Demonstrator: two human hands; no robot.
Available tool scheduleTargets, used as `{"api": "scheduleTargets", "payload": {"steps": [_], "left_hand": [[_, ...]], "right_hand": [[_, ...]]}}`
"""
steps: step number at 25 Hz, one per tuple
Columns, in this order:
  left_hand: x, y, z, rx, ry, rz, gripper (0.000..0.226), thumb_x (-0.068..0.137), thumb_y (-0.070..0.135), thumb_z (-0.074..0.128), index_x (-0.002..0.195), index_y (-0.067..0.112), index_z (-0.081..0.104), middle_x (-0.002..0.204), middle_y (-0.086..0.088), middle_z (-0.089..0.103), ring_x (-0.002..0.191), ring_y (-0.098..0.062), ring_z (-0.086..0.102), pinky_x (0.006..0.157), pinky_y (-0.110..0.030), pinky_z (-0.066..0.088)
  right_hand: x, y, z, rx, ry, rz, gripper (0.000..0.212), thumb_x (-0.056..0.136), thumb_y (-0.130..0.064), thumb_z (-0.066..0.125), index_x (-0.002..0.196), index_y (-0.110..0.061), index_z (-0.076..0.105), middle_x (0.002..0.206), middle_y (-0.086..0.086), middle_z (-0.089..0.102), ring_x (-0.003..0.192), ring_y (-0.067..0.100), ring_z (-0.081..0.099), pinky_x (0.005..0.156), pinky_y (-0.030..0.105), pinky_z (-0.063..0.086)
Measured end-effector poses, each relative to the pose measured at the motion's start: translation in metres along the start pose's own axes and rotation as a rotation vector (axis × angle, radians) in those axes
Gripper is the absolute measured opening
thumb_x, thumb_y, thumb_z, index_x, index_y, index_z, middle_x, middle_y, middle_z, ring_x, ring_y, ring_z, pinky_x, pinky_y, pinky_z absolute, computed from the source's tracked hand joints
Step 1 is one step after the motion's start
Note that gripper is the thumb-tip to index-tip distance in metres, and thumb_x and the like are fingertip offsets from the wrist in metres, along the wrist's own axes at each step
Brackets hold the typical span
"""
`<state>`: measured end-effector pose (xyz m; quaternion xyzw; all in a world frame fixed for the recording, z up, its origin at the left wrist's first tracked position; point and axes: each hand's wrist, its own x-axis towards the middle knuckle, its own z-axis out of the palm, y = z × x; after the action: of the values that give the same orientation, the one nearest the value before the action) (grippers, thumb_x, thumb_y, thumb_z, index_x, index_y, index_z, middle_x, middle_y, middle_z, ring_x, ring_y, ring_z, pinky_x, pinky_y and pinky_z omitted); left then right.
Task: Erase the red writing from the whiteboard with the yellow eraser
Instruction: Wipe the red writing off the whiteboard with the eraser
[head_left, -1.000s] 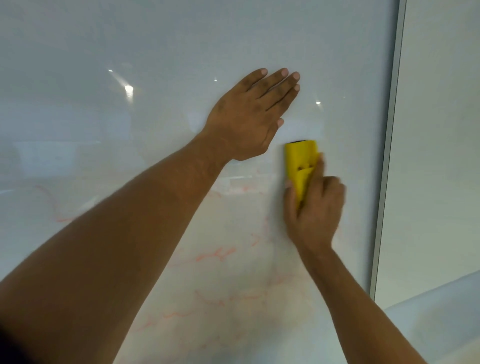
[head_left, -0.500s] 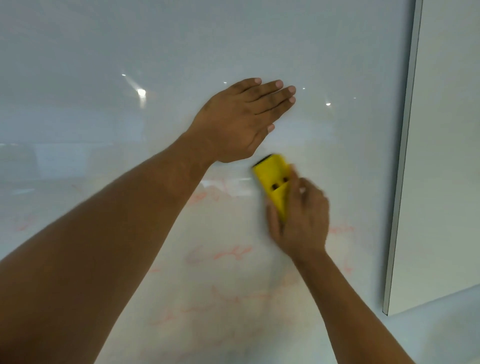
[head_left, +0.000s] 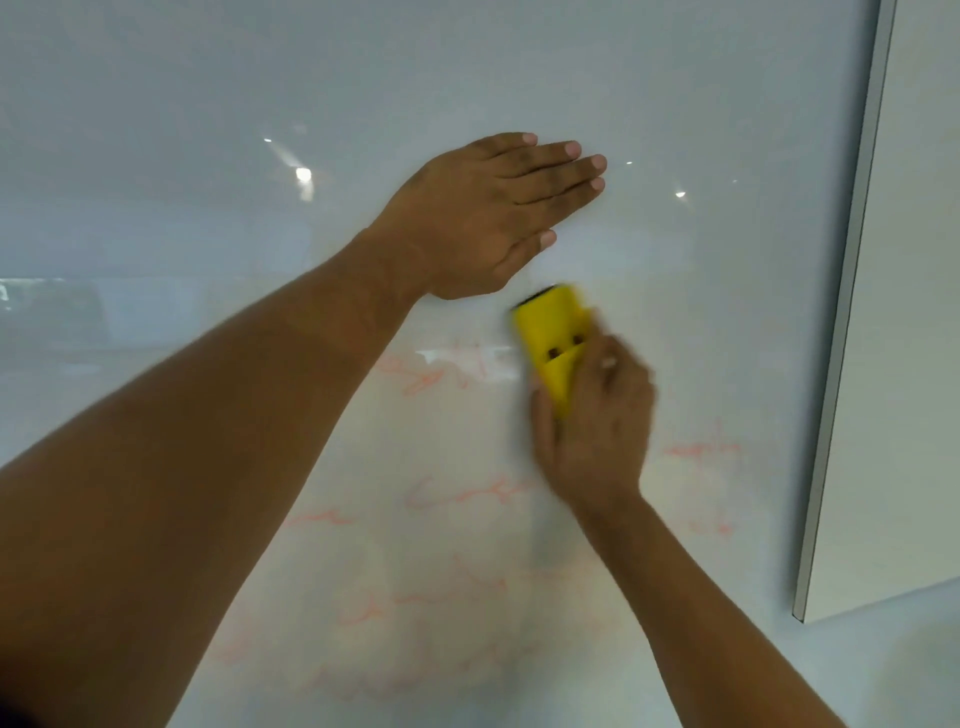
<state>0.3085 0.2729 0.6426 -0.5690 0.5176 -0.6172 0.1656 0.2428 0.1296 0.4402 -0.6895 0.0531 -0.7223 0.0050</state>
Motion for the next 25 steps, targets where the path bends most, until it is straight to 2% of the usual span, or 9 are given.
{"api": "scheduleTargets", "payload": {"steps": [2, 6, 9, 10, 13, 14, 17, 21, 25], "left_hand": [[-0.005, -0.006, -0.003, -0.003, 0.009, -0.013, 0.058, 0.115, 0.036, 0.022, 0.168, 0.013, 0.027, 0.174, -0.005, 0.028, 0.162, -0.024, 0.026, 0.133, -0.043, 0.021], [-0.012, -0.011, -0.004, 0.020, 0.000, -0.050, 0.059, 0.115, 0.037, 0.020, 0.170, 0.015, 0.023, 0.176, -0.003, 0.023, 0.163, -0.022, 0.022, 0.134, -0.042, 0.019], [-0.011, -0.008, -0.004, 0.017, 0.004, -0.045, 0.058, 0.115, 0.036, 0.022, 0.169, 0.014, 0.024, 0.175, -0.004, 0.025, 0.162, -0.023, 0.024, 0.133, -0.042, 0.019], [-0.011, -0.007, -0.004, 0.015, 0.007, -0.047, 0.059, 0.115, 0.035, 0.022, 0.169, 0.014, 0.025, 0.175, -0.004, 0.025, 0.162, -0.023, 0.024, 0.134, -0.042, 0.019], [-0.013, -0.009, -0.005, 0.021, 0.002, -0.052, 0.060, 0.112, 0.033, 0.022, 0.169, 0.013, 0.024, 0.175, -0.004, 0.025, 0.163, -0.023, 0.024, 0.134, -0.041, 0.018], [-0.013, -0.008, -0.006, 0.019, 0.006, -0.052, 0.060, 0.111, 0.030, 0.024, 0.169, 0.013, 0.025, 0.175, -0.005, 0.026, 0.162, -0.023, 0.024, 0.134, -0.042, 0.018], [-0.013, -0.008, -0.006, 0.020, 0.027, -0.045, 0.060, 0.110, 0.025, 0.027, 0.168, 0.011, 0.029, 0.174, -0.006, 0.029, 0.161, -0.024, 0.028, 0.133, -0.042, 0.021], [-0.016, -0.013, -0.006, 0.013, -0.011, -0.035, 0.060, 0.112, 0.030, 0.023, 0.169, 0.012, 0.025, 0.175, -0.006, 0.025, 0.163, -0.024, 0.024, 0.134, -0.043, 0.018], [-0.018, -0.015, -0.008, 0.004, -0.033, -0.016, 0.060, 0.114, 0.036, 0.019, 0.169, 0.013, 0.023, 0.176, -0.005, 0.023, 0.163, -0.023, 0.022, 0.134, -0.043, 0.017]], "right_hand": [[-0.008, 0.004, -0.001, -0.059, -0.093, -0.338, 0.065, 0.098, -0.040, 0.047, 0.147, 0.002, 0.037, 0.124, 0.024, 0.052, 0.095, 0.040, 0.052, 0.075, 0.045, 0.042], [0.008, -0.005, -0.001, 0.009, 0.062, 0.285, 0.066, 0.099, -0.040, 0.045, 0.148, 0.003, 0.036, 0.128, 0.026, 0.050, 0.107, 0.039, 0.047, 0.086, 0.047, 0.042], [-0.021, -0.025, 0.000, -0.035, -0.091, -0.324, 0.064, 0.097, -0.040, 0.048, 0.144, 0.003, 0.040, 0.126, 0.021, 0.047, 0.097, 0.038, 0.048, 0.076, 0.044, 0.039], [-0.017, -0.014, 0.000, -0.073, -0.095, -0.353, 0.064, 0.097, -0.041, 0.048, 0.144, 0.002, 0.040, 0.125, 0.020, 0.047, 0.096, 0.037, 0.049, 0.075, 0.044, 0.038], [0.000, -0.015, 0.001, 0.000, 0.060, 0.303, 0.065, 0.099, -0.040, 0.046, 0.148, 0.002, 0.036, 0.127, 0.026, 0.050, 0.106, 0.038, 0.046, 0.085, 0.045, 0.038], [-0.005, -0.026, 0.003, -0.007, 0.040, 0.272, 0.065, 0.099, -0.039, 0.046, 0.147, 0.004, 0.036, 0.127, 0.027, 0.050, 0.105, 0.038, 0.045, 0.084, 0.046, 0.038], [-0.022, -0.035, 0.002, -0.120, -0.089, -0.325, 0.063, 0.098, -0.039, 0.047, 0.145, 0.002, 0.040, 0.122, 0.020, 0.048, 0.093, 0.036, 0.047, 0.072, 0.043, 0.036], [-0.002, -0.030, 0.003, -0.056, 0.068, 0.356, 0.065, 0.101, -0.041, 0.043, 0.150, 0.000, 0.035, 0.126, 0.023, 0.050, 0.102, 0.036, 0.045, 0.080, 0.043, 0.034], [-0.017, -0.038, 0.002, -0.128, -0.088, -0.272, 0.064, 0.099, -0.040, 0.046, 0.148, 0.001, 0.041, 0.122, 0.022, 0.055, 0.096, 0.037, 0.049, 0.075, 0.043, 0.038]]}}
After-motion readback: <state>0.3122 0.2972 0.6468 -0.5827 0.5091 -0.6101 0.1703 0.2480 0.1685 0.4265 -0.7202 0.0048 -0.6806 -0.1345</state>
